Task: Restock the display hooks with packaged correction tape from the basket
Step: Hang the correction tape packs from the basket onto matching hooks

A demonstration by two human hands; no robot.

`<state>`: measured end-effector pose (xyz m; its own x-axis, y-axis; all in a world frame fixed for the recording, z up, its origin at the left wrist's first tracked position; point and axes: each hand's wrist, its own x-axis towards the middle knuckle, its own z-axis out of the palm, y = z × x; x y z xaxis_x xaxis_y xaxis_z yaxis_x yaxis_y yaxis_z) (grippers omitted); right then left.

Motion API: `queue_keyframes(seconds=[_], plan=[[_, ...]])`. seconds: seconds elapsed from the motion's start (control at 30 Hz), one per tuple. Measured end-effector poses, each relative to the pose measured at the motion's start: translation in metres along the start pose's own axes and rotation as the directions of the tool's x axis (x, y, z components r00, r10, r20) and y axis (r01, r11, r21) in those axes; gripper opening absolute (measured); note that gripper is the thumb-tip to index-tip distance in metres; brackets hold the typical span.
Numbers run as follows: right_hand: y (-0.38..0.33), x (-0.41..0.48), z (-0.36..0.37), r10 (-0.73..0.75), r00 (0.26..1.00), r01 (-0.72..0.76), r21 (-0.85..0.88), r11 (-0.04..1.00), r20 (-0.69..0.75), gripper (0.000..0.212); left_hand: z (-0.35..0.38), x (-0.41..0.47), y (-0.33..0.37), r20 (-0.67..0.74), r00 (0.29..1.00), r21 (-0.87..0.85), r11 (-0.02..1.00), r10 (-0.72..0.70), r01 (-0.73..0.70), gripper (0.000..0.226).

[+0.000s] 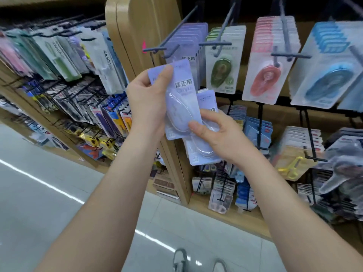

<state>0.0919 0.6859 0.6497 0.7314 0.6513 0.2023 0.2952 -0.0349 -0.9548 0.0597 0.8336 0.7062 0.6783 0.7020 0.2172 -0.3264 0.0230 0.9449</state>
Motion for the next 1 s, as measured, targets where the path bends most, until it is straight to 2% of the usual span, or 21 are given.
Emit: queue_keyframes(seconds=[0.2,0.33,0.5,0.63,0.73,0.77,0.8,0.87,0.9,0.97,1.0], plan=[[0.008,0.022,0.019,0.039,0.996,-0.040,-0.002,0.999,-0.076,0.020,-0.008,0.037,-0.005,0.033,0.996,0.051,0.995,0.088,-0.089,0.026],[0.007,0.028,0.027,0.050,0.995,-0.048,0.031,0.998,-0.091,0.022,-0.007,0.050,-0.001,0.125,0.986,0.077,0.990,0.110,-0.120,0.016],[0.010,0.028,0.035,0.027,0.992,-0.023,0.033,0.999,-0.125,0.025,-0.013,0.060,-0.001,0.226,0.974,-0.012,1.000,-0.025,0.028,0.017],[0.006,0.025,0.036,0.017,0.992,-0.012,0.046,0.999,-0.129,0.023,-0.018,0.060,0.002,0.285,0.956,-0.078,0.993,-0.067,0.093,0.016],[0.005,0.025,0.038,0.030,0.990,-0.022,0.060,0.998,-0.137,0.023,-0.013,0.061,0.003,0.238,0.960,-0.116,0.977,-0.149,0.181,0.023],[0.006,0.026,0.038,0.037,0.989,-0.027,0.069,0.997,-0.141,0.023,-0.010,0.060,0.002,0.197,0.968,-0.067,0.983,-0.152,0.168,0.024],[0.005,0.026,0.038,0.042,0.989,-0.031,0.078,0.996,-0.142,0.024,-0.008,0.059,-0.001,0.159,0.981,0.035,0.993,-0.114,0.110,0.021],[0.005,0.028,0.037,0.039,0.987,-0.028,0.078,0.997,-0.153,0.024,-0.011,0.052,-0.009,0.124,0.990,0.266,0.959,0.069,-0.100,0.014],[0.005,0.028,0.036,0.031,0.986,-0.019,0.074,0.997,-0.163,0.024,-0.016,0.045,-0.013,0.130,0.975,0.372,0.902,0.182,-0.218,0.025],[0.007,0.029,0.036,0.025,0.981,-0.012,0.068,0.998,-0.190,0.024,-0.030,0.030,-0.020,0.186,0.898,0.576,0.697,0.398,-0.428,0.044],[0.009,0.030,0.036,0.028,0.979,-0.018,0.052,0.999,-0.204,0.023,-0.035,0.022,-0.021,0.244,0.871,0.655,0.589,0.427,-0.473,0.052]])
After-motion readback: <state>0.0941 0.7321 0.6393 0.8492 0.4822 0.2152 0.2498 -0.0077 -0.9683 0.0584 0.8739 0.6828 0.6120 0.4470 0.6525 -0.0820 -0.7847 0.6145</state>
